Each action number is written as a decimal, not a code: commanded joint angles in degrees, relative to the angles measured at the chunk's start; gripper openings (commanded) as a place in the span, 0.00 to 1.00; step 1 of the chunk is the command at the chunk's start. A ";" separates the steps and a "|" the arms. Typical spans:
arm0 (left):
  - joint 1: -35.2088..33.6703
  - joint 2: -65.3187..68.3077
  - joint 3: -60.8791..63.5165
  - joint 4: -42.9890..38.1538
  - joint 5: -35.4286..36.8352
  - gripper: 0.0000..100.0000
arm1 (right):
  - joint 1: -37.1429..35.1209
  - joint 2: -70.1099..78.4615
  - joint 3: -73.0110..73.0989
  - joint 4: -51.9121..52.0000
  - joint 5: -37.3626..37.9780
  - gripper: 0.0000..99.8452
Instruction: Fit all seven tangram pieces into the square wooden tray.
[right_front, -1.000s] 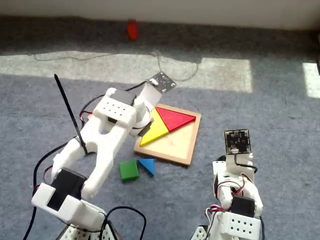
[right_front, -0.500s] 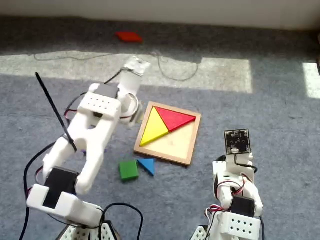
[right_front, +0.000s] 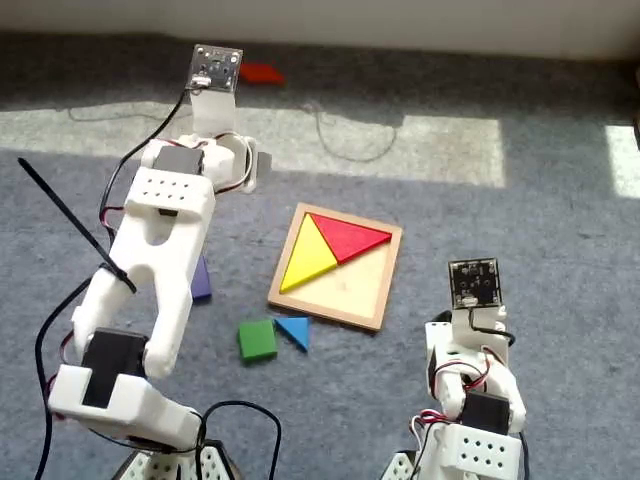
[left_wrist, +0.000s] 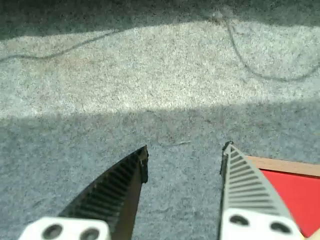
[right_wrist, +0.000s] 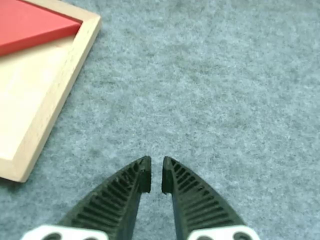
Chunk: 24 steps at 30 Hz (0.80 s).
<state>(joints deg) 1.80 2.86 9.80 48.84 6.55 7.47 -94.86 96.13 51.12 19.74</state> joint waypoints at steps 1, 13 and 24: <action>-0.13 0.92 -4.00 2.37 -1.85 0.25 | -0.48 -0.57 4.88 -0.04 0.62 0.06; -4.97 -18.33 3.65 19.78 -5.01 0.25 | -0.48 -0.57 4.97 -0.13 0.62 0.06; -7.08 -54.64 34.68 13.45 -4.84 0.17 | -0.48 -0.57 4.97 -0.13 0.62 0.06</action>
<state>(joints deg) -2.77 -39.25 37.14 66.51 2.15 7.47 -94.86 96.13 51.12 19.74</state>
